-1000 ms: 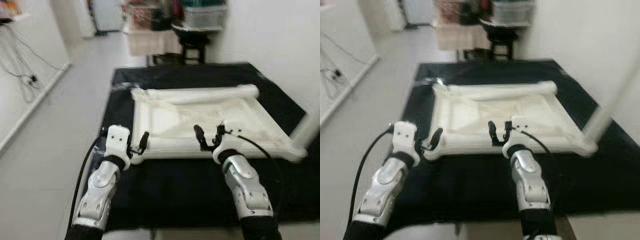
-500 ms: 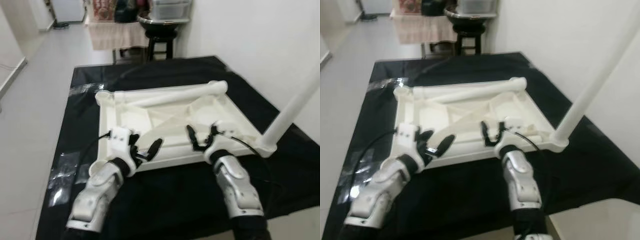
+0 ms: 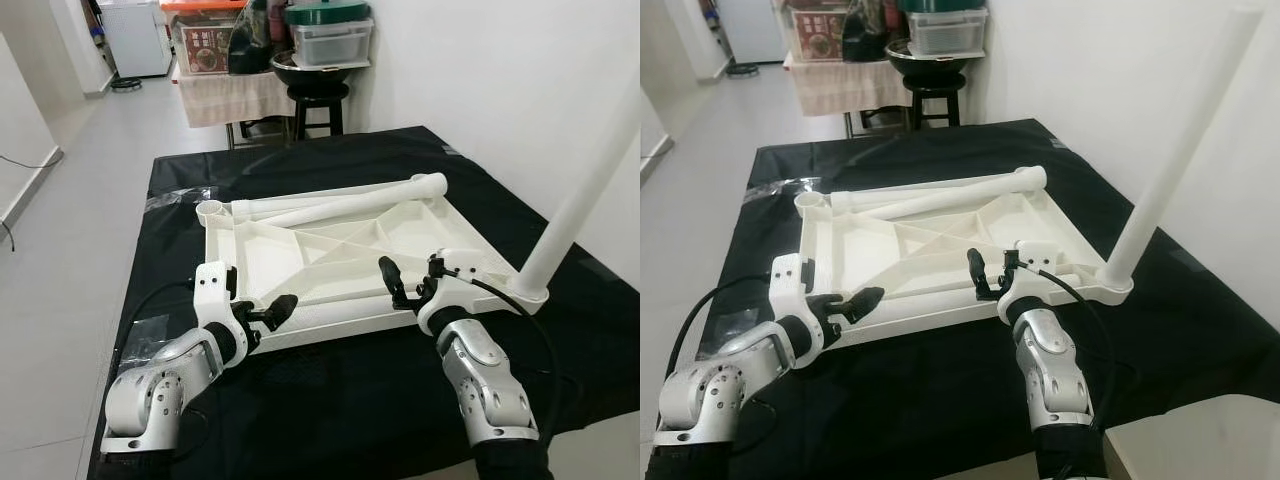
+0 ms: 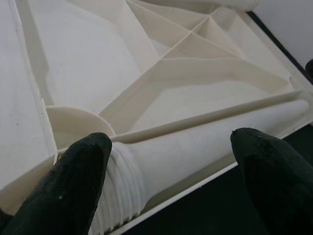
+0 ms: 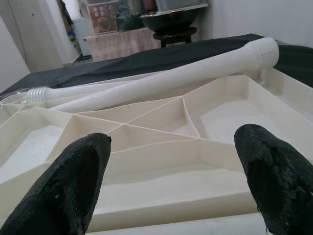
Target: Building children table
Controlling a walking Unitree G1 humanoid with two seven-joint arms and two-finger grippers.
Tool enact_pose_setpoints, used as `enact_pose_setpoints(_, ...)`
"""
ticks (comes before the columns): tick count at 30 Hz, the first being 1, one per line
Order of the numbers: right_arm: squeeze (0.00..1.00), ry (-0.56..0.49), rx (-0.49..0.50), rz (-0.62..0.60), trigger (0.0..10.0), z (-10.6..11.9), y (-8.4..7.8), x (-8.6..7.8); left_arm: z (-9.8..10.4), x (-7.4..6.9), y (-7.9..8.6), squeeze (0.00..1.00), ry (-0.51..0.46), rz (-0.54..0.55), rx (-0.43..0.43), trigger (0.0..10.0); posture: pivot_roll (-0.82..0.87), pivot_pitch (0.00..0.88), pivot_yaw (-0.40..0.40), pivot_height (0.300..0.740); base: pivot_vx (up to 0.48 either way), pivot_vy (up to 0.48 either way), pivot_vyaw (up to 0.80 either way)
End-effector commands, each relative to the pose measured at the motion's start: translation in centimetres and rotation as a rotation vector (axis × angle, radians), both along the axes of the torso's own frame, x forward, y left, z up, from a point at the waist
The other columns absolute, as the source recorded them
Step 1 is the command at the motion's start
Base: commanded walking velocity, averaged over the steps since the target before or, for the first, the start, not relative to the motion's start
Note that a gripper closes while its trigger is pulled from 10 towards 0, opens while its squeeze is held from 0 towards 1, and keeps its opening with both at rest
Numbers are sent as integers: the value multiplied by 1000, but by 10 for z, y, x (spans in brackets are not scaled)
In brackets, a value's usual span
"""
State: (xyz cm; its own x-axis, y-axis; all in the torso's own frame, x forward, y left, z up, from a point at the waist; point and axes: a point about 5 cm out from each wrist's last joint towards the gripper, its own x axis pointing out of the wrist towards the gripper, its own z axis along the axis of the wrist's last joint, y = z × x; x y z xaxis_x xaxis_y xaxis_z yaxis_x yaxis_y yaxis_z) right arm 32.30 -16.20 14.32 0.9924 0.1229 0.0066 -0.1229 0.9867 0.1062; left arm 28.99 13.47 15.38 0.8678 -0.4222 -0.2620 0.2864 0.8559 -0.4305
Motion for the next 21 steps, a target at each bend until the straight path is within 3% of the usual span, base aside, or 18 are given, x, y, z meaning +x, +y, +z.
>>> enact_pose_setpoints(1, 0, 12, 17, 3, 10000, -1, 2, 0, 5, -2, 1, 0, 22, -14, 16, 10000, -33, 27, -13, 740, 0, 0, 0)
enact_pose_setpoints(6, 0, 13, 19, 3, 10000, -1, 2, 1, 8, -4, 2, 0, 49, -16, 44, 10000, -33, 26, -13, 740, 0, 0, 0)
enact_pose_setpoints(8, 0, 15, 20, 2, 10000, -2, 2, 0, 0, -4, 14, 0, 132, 74, 142, 10000, -31, 25, -12, 740, 0, 0, 0)
enact_pose_setpoints(11, 0, 16, 20, 2, 10000, -2, 1, 0, -2, -4, 20, 0, 163, 114, 166, 10000, -31, 25, -10, 740, 0, 0, 0)
enact_pose_setpoints(14, 0, 19, 20, 2, 10000, -3, 1, 0, 0, -4, 26, 0, 182, 164, 158, 10000, -33, 23, -9, 740, 0, 0, 0)
enact_pose_setpoints(21, 0, 21, 19, 3, 10000, -4, 1, -1, 2, -4, 20, 0, 191, 142, 149, 10000, -36, 17, -6, 740, 0, 0, 0)
